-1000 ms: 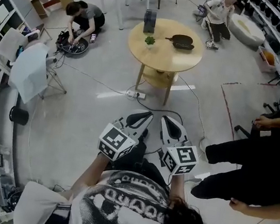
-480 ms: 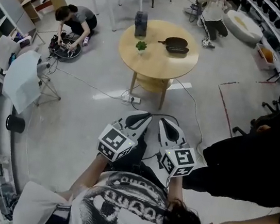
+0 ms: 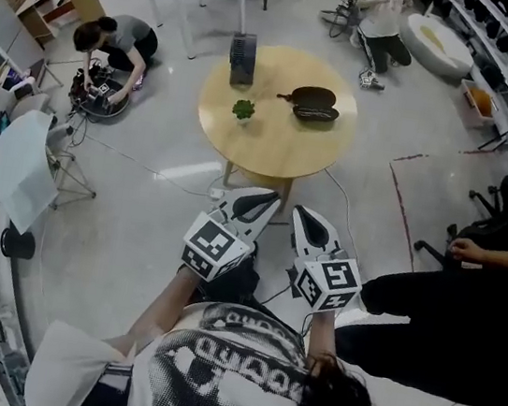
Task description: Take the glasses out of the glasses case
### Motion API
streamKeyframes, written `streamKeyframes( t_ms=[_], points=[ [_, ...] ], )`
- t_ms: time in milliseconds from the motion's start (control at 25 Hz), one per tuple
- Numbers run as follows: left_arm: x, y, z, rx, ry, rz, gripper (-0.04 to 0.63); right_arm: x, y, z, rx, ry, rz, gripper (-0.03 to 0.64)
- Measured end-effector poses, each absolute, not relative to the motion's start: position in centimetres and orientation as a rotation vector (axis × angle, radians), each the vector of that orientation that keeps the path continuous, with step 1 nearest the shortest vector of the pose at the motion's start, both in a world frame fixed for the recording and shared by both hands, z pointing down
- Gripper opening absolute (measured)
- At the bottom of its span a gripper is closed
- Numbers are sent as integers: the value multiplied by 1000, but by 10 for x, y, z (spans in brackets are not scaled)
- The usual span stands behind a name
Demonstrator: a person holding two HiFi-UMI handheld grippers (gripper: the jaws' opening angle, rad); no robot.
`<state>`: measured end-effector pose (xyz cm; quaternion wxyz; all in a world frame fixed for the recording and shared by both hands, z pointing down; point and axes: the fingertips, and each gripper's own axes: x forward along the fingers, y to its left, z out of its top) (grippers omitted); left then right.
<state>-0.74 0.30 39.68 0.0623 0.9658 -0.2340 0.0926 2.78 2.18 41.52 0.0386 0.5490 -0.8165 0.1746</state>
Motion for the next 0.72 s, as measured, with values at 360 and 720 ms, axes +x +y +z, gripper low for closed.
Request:
streamKeyframes(
  t_ms=[360,720],
  points=[
    [3,-94,400,2927,-651,279,23,43,-70,420,1734,-2432,553,-3],
    [10,-127,411,2892,-586,265,24,59,-107,428,1777,-2353,578,-2]
  ],
)
